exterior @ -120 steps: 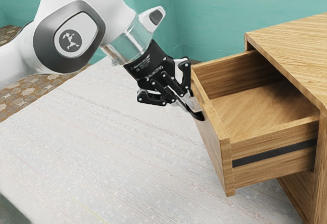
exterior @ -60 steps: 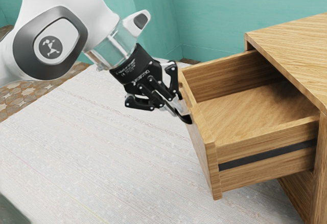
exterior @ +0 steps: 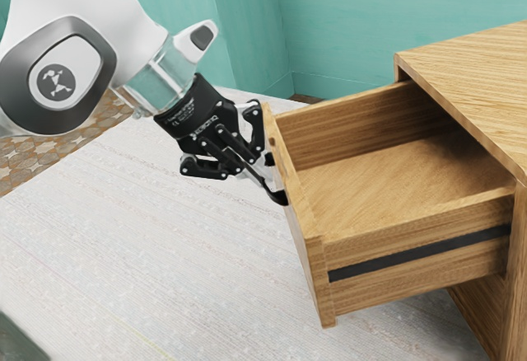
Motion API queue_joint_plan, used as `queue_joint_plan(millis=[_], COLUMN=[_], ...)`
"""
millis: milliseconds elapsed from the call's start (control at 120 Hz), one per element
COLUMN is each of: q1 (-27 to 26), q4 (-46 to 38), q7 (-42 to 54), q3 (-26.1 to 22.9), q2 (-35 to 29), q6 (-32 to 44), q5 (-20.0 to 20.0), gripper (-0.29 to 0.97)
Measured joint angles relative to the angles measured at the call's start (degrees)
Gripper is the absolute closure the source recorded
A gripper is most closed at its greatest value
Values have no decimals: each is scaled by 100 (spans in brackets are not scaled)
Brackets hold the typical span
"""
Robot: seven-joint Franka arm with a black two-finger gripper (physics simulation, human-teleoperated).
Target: Pull the drawer handle with one arm to open the drawer
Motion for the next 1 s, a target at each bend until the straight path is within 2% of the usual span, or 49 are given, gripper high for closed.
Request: queue_joint_plan(millis=[467,767,850,917,1000], q1=[20,18,18,19,-18], q4=[-229,-305,-292,282,1830], q7=[-12,11,18,26,36], q3=[34,50,110,107,84], q2=[-191,-444,-511,-350,413], q6=[58,90,-30,-446,-1397], q5=[38,8,99,472,867], gripper=[78,51,40,29,20])
